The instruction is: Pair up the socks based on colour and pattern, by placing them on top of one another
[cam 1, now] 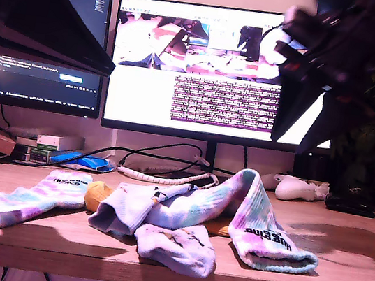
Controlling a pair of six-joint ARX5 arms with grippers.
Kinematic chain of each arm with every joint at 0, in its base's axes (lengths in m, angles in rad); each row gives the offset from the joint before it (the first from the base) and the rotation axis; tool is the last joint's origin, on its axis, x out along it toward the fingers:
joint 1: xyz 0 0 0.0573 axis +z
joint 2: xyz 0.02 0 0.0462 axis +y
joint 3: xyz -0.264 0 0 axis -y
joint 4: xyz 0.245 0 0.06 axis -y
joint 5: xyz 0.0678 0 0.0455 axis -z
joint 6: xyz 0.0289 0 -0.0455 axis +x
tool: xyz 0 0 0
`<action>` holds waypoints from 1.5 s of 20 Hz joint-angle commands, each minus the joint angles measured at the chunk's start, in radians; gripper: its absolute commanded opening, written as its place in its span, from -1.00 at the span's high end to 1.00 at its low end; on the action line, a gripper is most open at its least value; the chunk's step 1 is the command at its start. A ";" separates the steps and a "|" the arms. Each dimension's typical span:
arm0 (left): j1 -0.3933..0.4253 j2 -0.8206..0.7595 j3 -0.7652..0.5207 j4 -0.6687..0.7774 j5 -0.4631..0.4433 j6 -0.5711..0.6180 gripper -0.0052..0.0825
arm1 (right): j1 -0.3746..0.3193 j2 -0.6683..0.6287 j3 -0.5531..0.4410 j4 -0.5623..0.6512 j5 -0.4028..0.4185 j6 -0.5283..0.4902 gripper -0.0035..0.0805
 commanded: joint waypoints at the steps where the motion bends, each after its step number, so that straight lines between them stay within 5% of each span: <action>1: -0.002 0.005 -0.009 0.021 -0.003 0.004 0.93 | 0.018 0.032 0.034 -0.010 0.004 -0.012 -0.06; 23: -0.002 0.005 -0.009 0.029 -0.025 0.004 0.93 | 0.075 0.224 0.068 0.034 0.075 -0.051 0.09; 26: -0.002 0.005 -0.009 0.029 -0.025 0.004 0.93 | 0.094 0.230 0.068 0.045 0.076 -0.052 0.33; 29: -0.002 0.005 -0.009 0.030 -0.025 0.004 0.92 | 0.101 0.230 0.068 0.044 0.077 -0.052 0.89; 30: -0.002 0.005 -0.009 0.033 -0.025 0.004 0.92 | 0.103 0.229 0.068 0.047 0.078 -0.052 0.94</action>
